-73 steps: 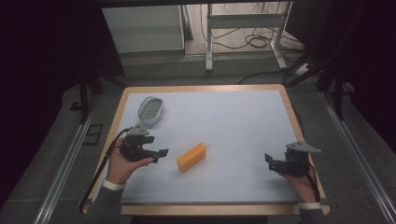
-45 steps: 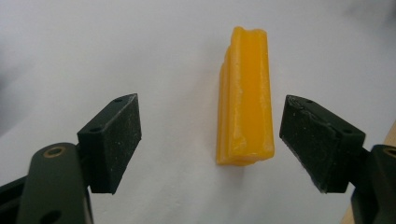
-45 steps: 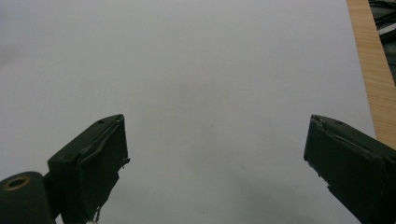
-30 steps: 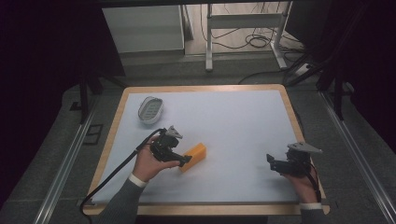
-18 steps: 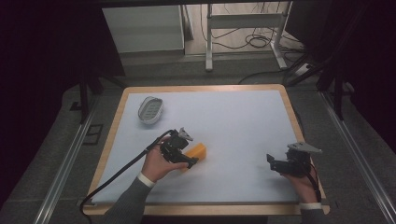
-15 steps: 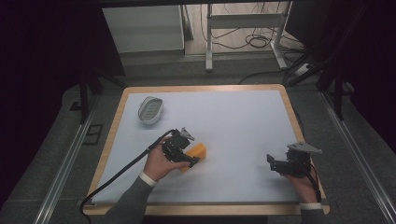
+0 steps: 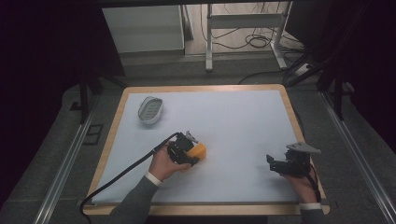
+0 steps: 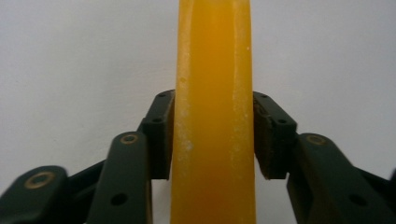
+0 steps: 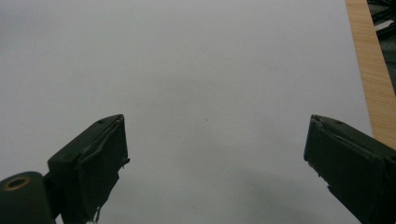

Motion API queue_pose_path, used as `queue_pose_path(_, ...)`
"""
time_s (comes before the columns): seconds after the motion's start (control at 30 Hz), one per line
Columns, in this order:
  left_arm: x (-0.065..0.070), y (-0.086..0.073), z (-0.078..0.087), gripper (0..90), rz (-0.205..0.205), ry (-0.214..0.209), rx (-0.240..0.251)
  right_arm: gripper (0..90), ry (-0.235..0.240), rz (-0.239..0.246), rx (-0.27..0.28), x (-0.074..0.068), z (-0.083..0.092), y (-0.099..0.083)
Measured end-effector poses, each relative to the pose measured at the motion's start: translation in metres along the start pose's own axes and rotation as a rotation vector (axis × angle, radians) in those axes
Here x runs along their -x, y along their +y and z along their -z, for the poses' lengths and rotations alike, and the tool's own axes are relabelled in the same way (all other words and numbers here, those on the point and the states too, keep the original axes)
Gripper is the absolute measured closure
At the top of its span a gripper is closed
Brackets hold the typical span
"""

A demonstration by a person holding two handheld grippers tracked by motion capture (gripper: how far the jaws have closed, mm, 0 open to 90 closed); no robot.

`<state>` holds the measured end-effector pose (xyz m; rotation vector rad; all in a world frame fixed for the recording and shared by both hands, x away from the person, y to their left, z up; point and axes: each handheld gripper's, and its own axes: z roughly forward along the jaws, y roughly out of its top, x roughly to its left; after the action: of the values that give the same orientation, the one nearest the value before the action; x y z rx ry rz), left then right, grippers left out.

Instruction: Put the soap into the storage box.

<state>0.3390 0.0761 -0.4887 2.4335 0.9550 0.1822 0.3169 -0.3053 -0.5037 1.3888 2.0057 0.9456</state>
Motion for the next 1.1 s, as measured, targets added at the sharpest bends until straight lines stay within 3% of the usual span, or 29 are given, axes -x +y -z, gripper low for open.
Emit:
queue_pose_path(0.23,0.002,-0.001,-0.001,61.4,-0.015,0.024,0.012,6.2,-0.006,-0.004,0.0,0.002,0.0,-0.001)
queue_pose_path(0.77,-0.005,0.001,0.011,61.5,-0.01,-0.006,0.035,6.4,-0.019,-0.015,0.007,0.005,0.002,-0.001)
queue_pose_path(1.1,-0.011,0.002,0.028,61.5,0.005,-0.012,0.103,6.4,-0.023,-0.021,0.004,0.006,0.001,-0.001)
